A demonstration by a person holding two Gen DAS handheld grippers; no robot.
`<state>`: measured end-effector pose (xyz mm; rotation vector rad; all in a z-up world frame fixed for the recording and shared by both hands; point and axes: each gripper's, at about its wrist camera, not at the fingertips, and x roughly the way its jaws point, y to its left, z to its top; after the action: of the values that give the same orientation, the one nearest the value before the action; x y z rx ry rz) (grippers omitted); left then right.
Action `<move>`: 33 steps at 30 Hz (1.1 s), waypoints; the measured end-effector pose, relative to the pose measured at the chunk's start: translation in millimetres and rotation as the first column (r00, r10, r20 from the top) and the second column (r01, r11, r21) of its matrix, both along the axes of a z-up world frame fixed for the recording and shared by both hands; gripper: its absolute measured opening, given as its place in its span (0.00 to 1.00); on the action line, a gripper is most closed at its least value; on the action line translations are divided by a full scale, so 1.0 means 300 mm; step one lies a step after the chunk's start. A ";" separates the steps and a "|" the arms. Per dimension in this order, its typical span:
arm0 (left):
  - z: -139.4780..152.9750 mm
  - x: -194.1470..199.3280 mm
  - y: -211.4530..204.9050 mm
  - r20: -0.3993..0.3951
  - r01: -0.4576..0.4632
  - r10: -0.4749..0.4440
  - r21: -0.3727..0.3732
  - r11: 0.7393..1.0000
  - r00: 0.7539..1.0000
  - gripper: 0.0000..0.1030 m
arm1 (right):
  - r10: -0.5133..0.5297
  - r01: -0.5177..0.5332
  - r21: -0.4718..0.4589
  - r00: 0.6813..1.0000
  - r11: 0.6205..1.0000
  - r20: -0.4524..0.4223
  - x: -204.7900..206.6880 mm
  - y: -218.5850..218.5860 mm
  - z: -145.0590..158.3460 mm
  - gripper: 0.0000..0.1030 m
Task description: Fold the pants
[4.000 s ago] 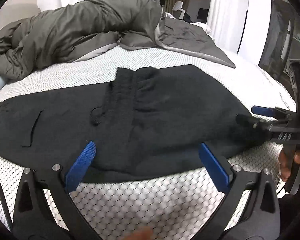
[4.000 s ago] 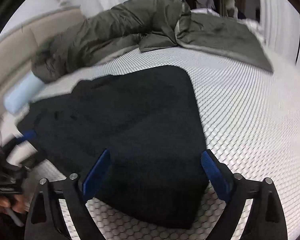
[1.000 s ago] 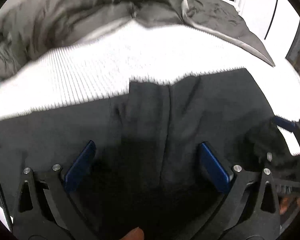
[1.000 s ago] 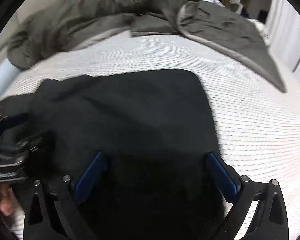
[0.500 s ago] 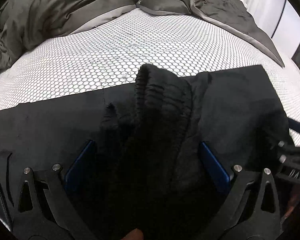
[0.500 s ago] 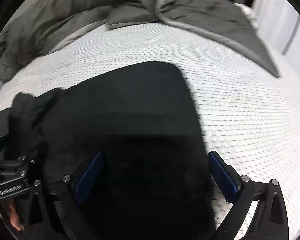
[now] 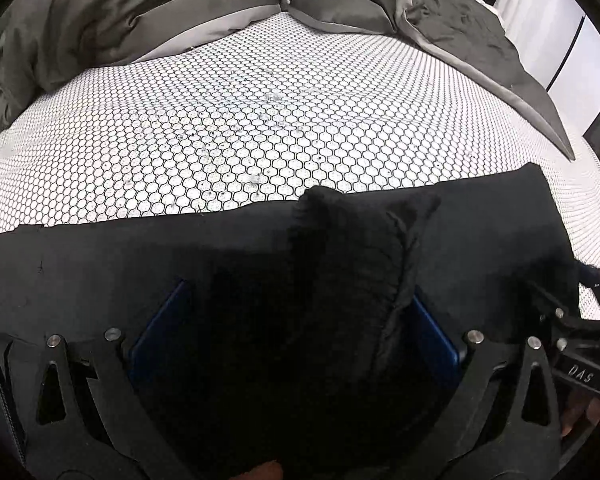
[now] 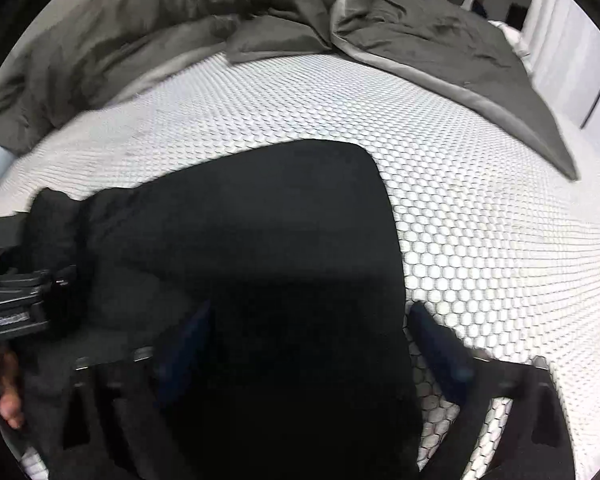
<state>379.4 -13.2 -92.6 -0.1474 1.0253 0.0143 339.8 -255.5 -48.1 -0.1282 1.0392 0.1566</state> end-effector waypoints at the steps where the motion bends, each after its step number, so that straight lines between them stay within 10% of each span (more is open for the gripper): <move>1: 0.000 0.000 -0.001 0.002 0.003 -0.003 0.000 1.000 1.000 0.99 | -0.001 0.001 -0.001 1.000 1.000 0.003 -0.018 0.000 0.005 0.68; 5: 0.001 0.003 0.005 0.010 0.004 -0.004 -0.014 1.000 1.000 0.95 | -0.034 0.034 0.004 0.999 0.999 0.029 -0.038 -0.056 0.038 0.38; 17: 0.080 -0.029 -0.006 0.113 0.001 -0.010 0.077 0.997 0.993 0.77 | -0.018 0.019 -0.010 0.994 1.000 0.110 -0.075 -0.009 0.095 0.56; 24: 0.036 -0.015 0.056 0.088 0.000 0.005 -0.054 0.999 0.996 0.71 | -0.101 0.104 -0.021 0.991 0.994 0.091 -0.053 -0.085 0.067 0.46; 33: 0.157 -0.275 -0.026 0.196 0.069 -0.073 0.032 0.997 0.978 0.83 | 0.074 -0.087 0.059 0.980 0.994 0.185 -0.270 0.018 0.186 0.86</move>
<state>296.9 -20.8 -45.5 -0.0876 0.8314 -0.0518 258.8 -250.1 7.7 -0.1215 0.8454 0.2488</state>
